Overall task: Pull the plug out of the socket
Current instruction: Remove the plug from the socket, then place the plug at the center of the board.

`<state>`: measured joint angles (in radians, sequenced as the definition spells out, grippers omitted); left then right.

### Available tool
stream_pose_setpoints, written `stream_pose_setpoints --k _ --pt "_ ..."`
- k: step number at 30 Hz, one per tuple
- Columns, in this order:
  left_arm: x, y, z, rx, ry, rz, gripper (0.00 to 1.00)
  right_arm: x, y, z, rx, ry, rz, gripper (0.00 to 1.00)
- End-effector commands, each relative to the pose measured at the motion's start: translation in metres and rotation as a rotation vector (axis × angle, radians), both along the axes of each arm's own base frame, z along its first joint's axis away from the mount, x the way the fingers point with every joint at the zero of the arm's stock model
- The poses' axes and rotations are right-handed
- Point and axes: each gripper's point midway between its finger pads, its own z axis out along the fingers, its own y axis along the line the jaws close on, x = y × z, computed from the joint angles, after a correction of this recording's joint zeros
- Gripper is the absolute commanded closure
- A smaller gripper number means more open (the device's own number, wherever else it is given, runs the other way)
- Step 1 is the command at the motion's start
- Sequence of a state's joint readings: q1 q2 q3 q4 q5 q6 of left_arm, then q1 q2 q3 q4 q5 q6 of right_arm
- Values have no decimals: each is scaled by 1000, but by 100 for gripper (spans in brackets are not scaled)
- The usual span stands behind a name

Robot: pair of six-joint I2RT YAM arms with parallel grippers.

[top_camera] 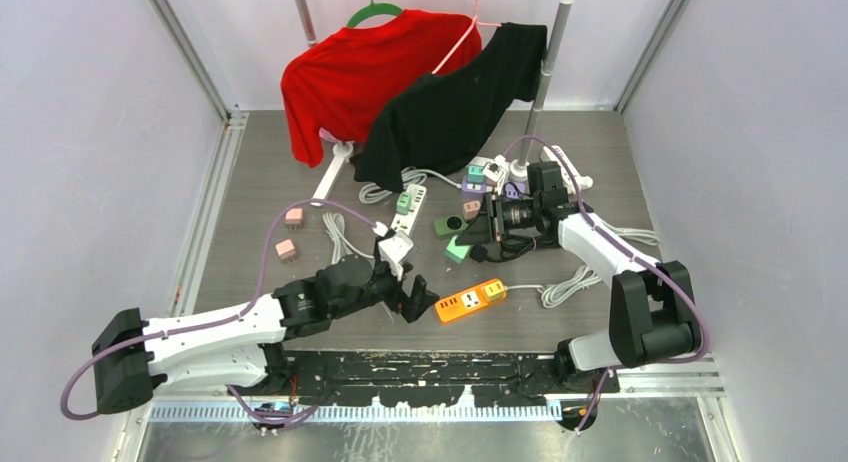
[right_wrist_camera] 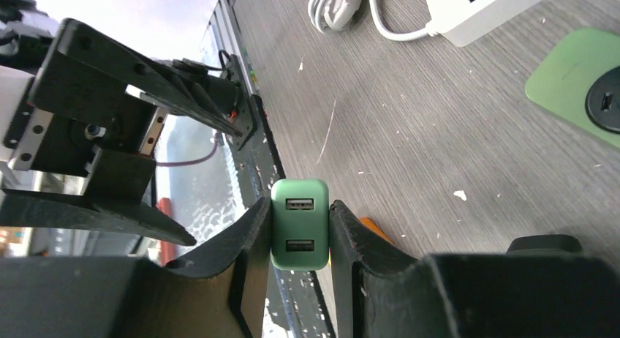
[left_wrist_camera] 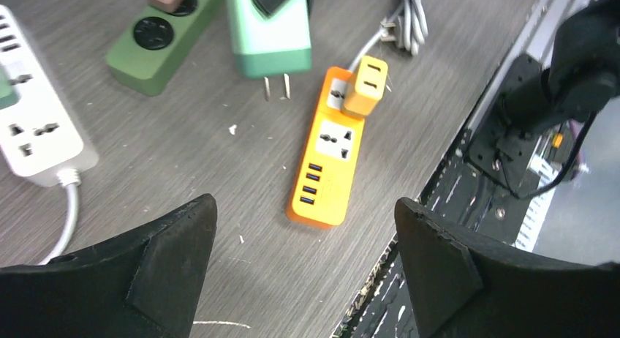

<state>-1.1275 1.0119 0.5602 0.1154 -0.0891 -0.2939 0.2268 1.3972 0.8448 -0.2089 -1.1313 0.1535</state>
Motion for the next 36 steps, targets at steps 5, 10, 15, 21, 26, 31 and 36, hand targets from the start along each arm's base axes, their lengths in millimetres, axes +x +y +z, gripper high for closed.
stream_pose_setpoints --k 5,10,15,21,26,31,36 --pt "21 17 28 37 82 191 11 15 5 9 26 89 -50 99" --pt "34 -5 41 78 127 223 16 17 6 6 26 128 -55 99" --pt "46 -32 29 179 128 186 17 17 6 4 24 133 -55 99" --pt "59 -55 10 272 109 140 17 16 6 4 28 135 -49 99" --pt "70 -64 -1 316 114 134 28 16 6 3 30 139 -44 99" --pt "76 -70 -8 321 122 134 36 15 6 3 31 145 -40 99" --pt "79 -71 -8 313 120 141 51 14 6 3 34 154 -35 99"
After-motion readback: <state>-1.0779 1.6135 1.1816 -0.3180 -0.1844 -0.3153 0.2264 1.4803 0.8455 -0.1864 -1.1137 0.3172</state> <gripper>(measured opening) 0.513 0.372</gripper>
